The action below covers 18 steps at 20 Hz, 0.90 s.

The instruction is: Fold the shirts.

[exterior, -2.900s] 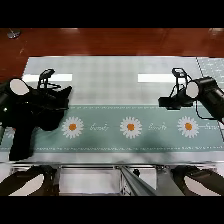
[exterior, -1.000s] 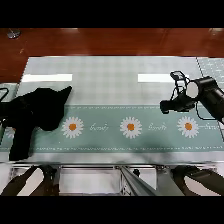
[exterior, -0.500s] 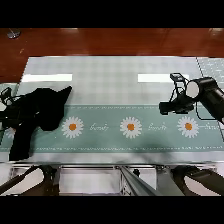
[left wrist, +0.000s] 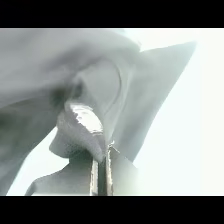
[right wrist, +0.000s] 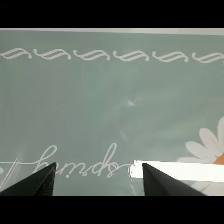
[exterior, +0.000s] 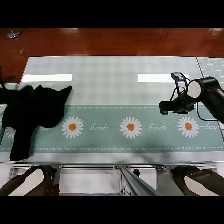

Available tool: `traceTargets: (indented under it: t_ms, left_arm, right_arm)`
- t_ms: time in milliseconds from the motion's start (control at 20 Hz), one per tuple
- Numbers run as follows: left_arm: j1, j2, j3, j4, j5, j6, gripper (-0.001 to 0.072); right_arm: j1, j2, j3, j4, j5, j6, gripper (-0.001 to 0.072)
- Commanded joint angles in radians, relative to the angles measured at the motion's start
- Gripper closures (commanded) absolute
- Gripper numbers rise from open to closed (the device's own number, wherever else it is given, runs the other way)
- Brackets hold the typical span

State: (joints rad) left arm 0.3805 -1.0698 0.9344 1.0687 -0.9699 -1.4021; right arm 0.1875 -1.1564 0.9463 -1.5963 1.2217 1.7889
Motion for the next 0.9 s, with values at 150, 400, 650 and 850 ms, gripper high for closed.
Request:
traceTargets:
  t_ms: [150, 400, 650, 850]
  left_arm:
    - [-0.001, 0.212, 0.399, -0.222, -0.054, 0.055, 0.0684]
    - [-0.077, 0.208, 0.693, -0.403, -0.023, 0.046, 0.0685]
    - [-0.285, 0.14, 0.975, -0.404, 0.085, -0.018, 0.0685]
    - [-0.418, 0.1, 1.044, -0.404, 0.158, -0.029, 0.0686]
  right_arm:
    - [0.001, 0.179, 0.0, -0.002, -0.035, 0.013, 0.0094]
    - [0.001, 0.309, 0.0, 0.005, -0.04, 0.014, 0.0094]
    - [0.001, 0.392, 0.0, 0.029, -0.04, 0.014, 0.0094]
    - [0.001, 0.416, 0.0, 0.075, -0.04, 0.013, 0.0094]
